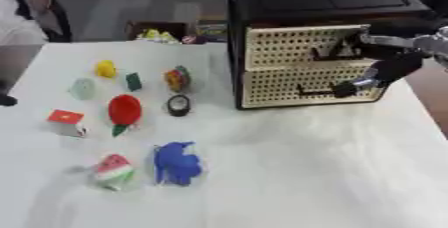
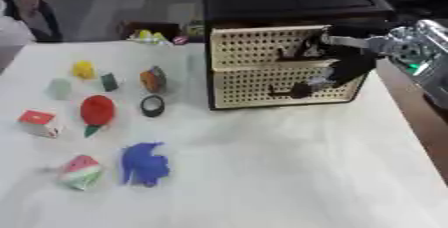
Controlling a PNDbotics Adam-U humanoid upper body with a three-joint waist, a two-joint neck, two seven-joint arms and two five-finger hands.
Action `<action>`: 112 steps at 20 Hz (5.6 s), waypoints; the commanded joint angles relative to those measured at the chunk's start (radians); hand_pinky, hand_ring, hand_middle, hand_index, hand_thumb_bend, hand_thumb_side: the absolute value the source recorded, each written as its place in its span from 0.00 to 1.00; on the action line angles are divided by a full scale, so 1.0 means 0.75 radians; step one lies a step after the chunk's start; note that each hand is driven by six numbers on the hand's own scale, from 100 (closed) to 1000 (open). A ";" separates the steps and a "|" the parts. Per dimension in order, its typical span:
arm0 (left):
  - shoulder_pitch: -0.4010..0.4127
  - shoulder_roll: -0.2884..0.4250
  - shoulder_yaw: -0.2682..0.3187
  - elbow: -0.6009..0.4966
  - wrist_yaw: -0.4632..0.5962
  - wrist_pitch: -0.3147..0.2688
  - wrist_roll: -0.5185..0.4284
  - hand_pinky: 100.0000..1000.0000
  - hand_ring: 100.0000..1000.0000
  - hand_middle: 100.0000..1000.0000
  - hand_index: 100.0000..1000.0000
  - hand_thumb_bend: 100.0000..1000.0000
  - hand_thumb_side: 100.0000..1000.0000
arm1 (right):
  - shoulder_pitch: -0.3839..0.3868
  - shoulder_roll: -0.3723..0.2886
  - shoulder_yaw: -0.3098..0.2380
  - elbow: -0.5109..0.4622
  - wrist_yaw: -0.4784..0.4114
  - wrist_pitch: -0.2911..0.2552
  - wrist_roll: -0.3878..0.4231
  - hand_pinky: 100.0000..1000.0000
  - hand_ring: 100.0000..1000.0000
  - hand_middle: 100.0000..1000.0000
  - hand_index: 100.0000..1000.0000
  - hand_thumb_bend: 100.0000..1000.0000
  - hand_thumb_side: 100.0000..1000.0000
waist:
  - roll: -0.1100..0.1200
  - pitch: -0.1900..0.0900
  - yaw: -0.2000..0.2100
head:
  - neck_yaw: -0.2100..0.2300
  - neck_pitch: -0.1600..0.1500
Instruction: Pick up objects from table and place into drawer.
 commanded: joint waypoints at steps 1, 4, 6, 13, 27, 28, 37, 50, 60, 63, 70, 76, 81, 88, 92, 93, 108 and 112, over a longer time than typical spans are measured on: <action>-0.011 0.012 0.000 -0.022 0.000 0.000 -0.004 0.47 0.58 0.58 0.68 0.00 1.00 | -0.017 -0.035 0.021 -0.058 0.030 0.005 0.014 0.00 0.00 0.00 0.82 0.86 0.87 | -0.005 -0.018 0.002 | -0.003 -0.014; -0.011 0.012 0.000 -0.022 0.001 0.002 -0.004 0.47 0.58 0.58 0.68 0.00 1.00 | -0.019 -0.036 0.029 -0.061 0.049 0.018 0.018 0.00 0.00 0.00 0.82 0.86 0.87 | -0.007 -0.019 0.002 | -0.005 -0.018; -0.011 0.011 0.000 -0.022 0.002 0.002 -0.004 0.47 0.58 0.58 0.68 0.00 1.00 | -0.018 -0.035 0.032 -0.057 0.066 0.021 0.019 0.00 0.00 0.00 0.82 0.87 0.86 | -0.008 -0.019 0.002 | -0.005 -0.020; -0.011 0.010 0.000 -0.022 0.004 0.004 -0.004 0.47 0.58 0.58 0.68 0.00 1.00 | -0.012 -0.031 0.033 -0.043 0.114 0.021 0.008 0.00 0.00 0.00 0.82 0.87 0.87 | -0.008 -0.017 0.001 | -0.005 -0.023; -0.012 0.009 -0.002 -0.022 0.006 0.003 -0.007 0.47 0.58 0.58 0.68 0.00 1.00 | 0.045 -0.050 0.009 -0.060 0.126 0.044 -0.050 0.00 0.00 0.00 0.81 0.86 0.86 | -0.003 -0.017 -0.008 | -0.010 -0.029; -0.012 0.009 -0.002 -0.022 0.006 0.003 -0.007 0.47 0.58 0.58 0.68 0.00 1.00 | 0.052 -0.052 0.005 -0.064 0.120 0.050 -0.055 0.00 0.00 0.00 0.81 0.85 0.86 | -0.003 -0.017 -0.008 | -0.010 -0.029; -0.013 0.006 -0.001 -0.022 0.004 0.002 -0.006 0.47 0.58 0.58 0.68 0.00 1.00 | 0.115 -0.076 -0.025 -0.107 0.090 0.085 -0.100 0.00 0.00 0.00 0.80 0.85 0.87 | 0.000 -0.014 -0.011 | -0.005 -0.034; -0.017 0.007 -0.001 -0.022 0.004 0.002 -0.005 0.47 0.58 0.58 0.68 0.00 1.00 | 0.183 -0.107 -0.056 -0.177 0.059 0.106 -0.140 0.00 0.00 0.00 0.80 0.84 0.87 | -0.002 -0.012 -0.013 | -0.002 -0.043; -0.018 0.007 0.000 -0.022 0.005 0.004 -0.004 0.47 0.58 0.58 0.67 0.00 1.00 | 0.226 -0.122 -0.064 -0.184 0.048 0.116 -0.118 0.00 0.00 0.00 0.80 0.85 0.84 | -0.005 -0.013 -0.015 | -0.003 -0.051; -0.018 0.008 0.001 -0.022 0.006 0.003 -0.003 0.47 0.58 0.58 0.67 0.00 1.00 | 0.231 -0.123 -0.060 -0.171 0.059 0.112 -0.103 0.00 0.00 0.00 0.77 0.85 0.83 | -0.006 -0.014 -0.014 | -0.003 -0.053; -0.018 0.008 0.002 -0.022 0.006 0.005 -0.002 0.47 0.58 0.58 0.67 0.00 1.00 | 0.238 -0.119 -0.063 -0.116 0.067 0.110 -0.080 0.00 0.00 0.00 0.75 0.84 0.81 | -0.006 -0.013 -0.014 | -0.004 -0.058; -0.017 0.008 0.002 -0.022 0.004 0.005 -0.001 0.47 0.58 0.58 0.67 0.00 1.00 | 0.240 -0.116 -0.062 -0.093 0.051 0.102 -0.058 0.00 0.00 0.00 0.74 0.84 0.79 | -0.006 -0.011 -0.015 | -0.006 -0.058; -0.018 0.008 0.002 -0.022 0.004 0.005 0.001 0.47 0.58 0.58 0.67 0.00 1.00 | 0.244 -0.119 -0.063 -0.102 0.037 0.096 -0.042 0.00 0.00 0.00 0.73 0.84 0.79 | -0.006 -0.012 -0.016 | -0.006 -0.060; -0.016 0.008 0.002 -0.022 0.003 0.006 0.000 0.47 0.58 0.58 0.67 0.00 1.00 | 0.238 -0.117 -0.080 -0.116 0.028 0.100 -0.068 0.00 0.00 0.00 0.74 0.84 0.84 | -0.007 -0.012 -0.015 | -0.005 -0.063; -0.017 0.008 0.001 -0.022 0.003 0.006 -0.002 0.46 0.58 0.58 0.67 0.00 1.00 | 0.228 -0.120 -0.093 -0.147 0.030 0.103 -0.131 0.00 0.00 0.00 0.73 0.84 0.86 | -0.008 -0.011 -0.016 | -0.004 -0.063; -0.017 0.008 0.001 -0.022 0.003 0.007 -0.002 0.46 0.58 0.58 0.67 0.00 1.00 | 0.230 -0.122 -0.092 -0.151 0.031 0.102 -0.136 0.00 0.00 0.00 0.73 0.84 0.85 | -0.009 -0.011 -0.016 | -0.005 -0.063; -0.020 0.010 0.004 -0.022 0.002 0.005 0.002 0.46 0.58 0.58 0.67 0.00 1.00 | 0.321 -0.151 -0.102 -0.185 0.015 0.096 -0.086 0.00 0.00 0.00 0.73 0.83 0.80 | -0.009 -0.008 -0.024 | 0.000 -0.069; -0.020 0.010 0.005 -0.022 0.001 0.004 0.003 0.46 0.58 0.58 0.67 0.00 1.00 | 0.345 -0.153 -0.111 -0.203 0.003 0.101 -0.083 0.00 0.00 0.00 0.73 0.83 0.79 | -0.008 -0.007 -0.027 | 0.002 -0.070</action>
